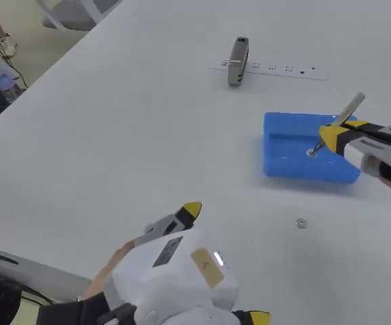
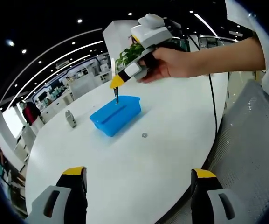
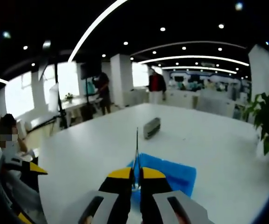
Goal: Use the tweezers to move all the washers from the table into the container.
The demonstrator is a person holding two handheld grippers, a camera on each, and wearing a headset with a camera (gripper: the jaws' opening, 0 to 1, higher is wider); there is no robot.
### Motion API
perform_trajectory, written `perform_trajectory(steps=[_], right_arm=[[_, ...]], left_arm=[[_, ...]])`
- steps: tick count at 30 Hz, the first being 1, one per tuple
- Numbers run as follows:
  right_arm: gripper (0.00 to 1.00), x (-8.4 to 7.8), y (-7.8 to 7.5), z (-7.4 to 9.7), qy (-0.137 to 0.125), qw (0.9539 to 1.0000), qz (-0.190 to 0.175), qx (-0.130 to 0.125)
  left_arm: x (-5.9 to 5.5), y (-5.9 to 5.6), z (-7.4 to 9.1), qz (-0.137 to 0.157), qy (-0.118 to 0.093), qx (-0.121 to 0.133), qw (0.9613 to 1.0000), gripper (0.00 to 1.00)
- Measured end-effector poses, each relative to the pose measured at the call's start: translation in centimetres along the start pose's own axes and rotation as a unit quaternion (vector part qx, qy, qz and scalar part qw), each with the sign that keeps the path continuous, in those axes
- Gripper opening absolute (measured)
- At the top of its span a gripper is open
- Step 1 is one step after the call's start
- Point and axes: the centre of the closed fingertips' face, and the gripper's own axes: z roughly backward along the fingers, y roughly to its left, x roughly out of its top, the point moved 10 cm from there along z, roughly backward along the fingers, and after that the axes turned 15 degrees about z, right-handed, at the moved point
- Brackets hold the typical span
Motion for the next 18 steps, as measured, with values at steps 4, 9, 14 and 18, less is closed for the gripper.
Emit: perform_trajectory(steps=[4,9,14,18], right_arm=[[0.02,-0.2,-1.6,-1.0,0.001,0.9999,0.006,-0.011],[0.02,-1.3,-2.3,-2.4,0.013,0.9996,0.015,-0.018],[0.02,-3.0,-2.5,-3.7,0.032,0.9989,0.02,-0.026],[0.02,-4.3,-2.5,-4.5,0.04,0.9986,0.014,-0.031]], left_arm=[[0.0,0.0,0.0,-0.001,0.001,0.0,1.0,0.95],[-0.1,0.0,-0.1,-0.003,0.002,0.001,1.0,0.94],[-0.1,0.0,-0.1,-0.004,0.006,0.001,1.0,0.94],[-0.1,0.1,-0.1,0.0,0.005,0.002,1.0,0.94]])
